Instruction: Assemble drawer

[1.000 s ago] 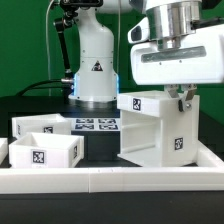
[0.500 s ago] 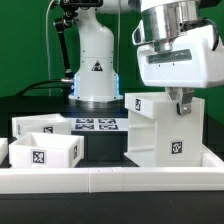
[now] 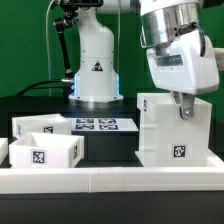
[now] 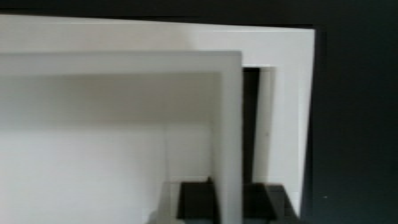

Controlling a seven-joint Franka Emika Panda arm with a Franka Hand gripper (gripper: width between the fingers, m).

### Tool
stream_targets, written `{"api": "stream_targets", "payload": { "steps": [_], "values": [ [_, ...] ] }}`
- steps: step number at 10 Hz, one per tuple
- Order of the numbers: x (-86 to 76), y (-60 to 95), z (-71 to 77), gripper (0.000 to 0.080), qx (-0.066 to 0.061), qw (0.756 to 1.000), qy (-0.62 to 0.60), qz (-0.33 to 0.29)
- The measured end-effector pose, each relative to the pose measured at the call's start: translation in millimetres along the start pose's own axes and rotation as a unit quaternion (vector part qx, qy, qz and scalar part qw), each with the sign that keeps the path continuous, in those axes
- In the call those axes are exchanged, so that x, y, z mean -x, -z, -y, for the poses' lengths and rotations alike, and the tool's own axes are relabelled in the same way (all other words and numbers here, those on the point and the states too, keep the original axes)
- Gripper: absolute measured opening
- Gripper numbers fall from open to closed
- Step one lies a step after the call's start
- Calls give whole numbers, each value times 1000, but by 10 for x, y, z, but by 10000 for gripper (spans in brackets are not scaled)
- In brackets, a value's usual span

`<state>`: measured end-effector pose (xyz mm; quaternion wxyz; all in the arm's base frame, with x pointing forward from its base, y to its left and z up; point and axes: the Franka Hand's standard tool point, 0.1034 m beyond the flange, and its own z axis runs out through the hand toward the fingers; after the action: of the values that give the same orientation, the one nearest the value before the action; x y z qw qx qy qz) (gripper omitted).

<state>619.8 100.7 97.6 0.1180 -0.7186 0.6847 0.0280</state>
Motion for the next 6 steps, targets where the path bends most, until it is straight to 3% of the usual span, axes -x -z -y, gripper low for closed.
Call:
{"api": "stream_targets", "payload": {
  "steps": [6],
  "values": [
    [-17,-21,210,38,7,1000,0,6]
  ]
}}
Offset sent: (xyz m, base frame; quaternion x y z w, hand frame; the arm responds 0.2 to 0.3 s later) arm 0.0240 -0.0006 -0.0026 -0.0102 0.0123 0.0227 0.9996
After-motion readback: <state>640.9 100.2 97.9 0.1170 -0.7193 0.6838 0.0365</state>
